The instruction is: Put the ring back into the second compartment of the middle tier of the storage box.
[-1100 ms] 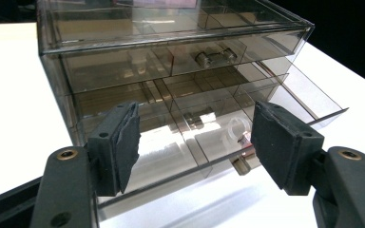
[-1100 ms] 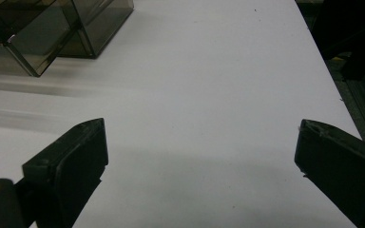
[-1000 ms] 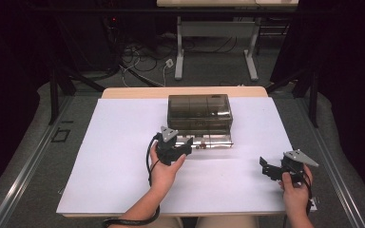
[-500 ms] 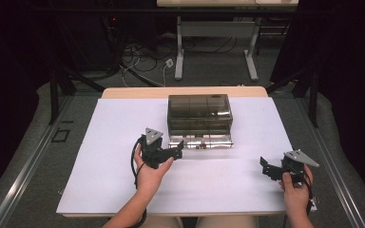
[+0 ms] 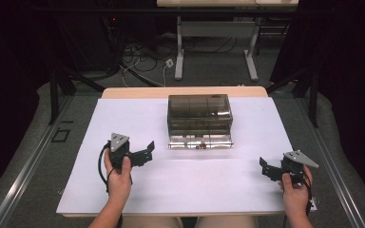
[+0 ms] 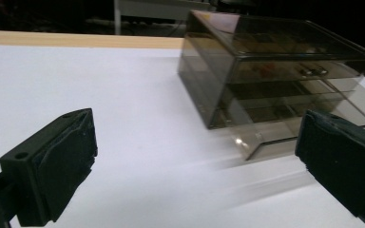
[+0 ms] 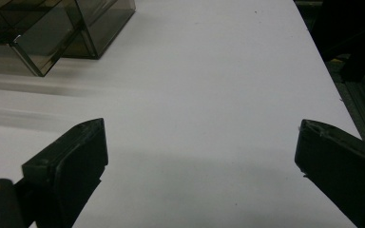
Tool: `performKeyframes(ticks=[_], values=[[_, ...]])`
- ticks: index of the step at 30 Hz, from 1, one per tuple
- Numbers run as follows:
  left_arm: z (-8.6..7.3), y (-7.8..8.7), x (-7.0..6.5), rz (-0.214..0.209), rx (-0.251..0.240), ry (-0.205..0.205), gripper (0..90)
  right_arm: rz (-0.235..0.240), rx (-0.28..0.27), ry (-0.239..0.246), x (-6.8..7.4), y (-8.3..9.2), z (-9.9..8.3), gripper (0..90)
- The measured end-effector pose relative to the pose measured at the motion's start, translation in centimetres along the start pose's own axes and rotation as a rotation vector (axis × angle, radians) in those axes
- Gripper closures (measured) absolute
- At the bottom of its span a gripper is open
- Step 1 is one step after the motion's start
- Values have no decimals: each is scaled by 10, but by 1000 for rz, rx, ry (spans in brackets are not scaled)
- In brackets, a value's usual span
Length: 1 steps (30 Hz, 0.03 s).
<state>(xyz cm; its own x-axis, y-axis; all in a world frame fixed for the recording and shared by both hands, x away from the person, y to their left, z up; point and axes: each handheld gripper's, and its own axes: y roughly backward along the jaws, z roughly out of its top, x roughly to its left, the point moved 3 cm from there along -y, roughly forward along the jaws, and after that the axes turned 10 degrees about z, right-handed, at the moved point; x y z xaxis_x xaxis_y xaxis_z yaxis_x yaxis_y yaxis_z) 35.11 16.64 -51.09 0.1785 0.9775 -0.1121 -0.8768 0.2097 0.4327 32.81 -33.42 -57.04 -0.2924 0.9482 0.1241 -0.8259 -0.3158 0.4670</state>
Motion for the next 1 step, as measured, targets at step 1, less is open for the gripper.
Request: performKeyframes(ticks=[1], values=[[-1, 2, 5, 8, 0, -1, 5, 4, -6, -7, 1, 0, 0, 33]])
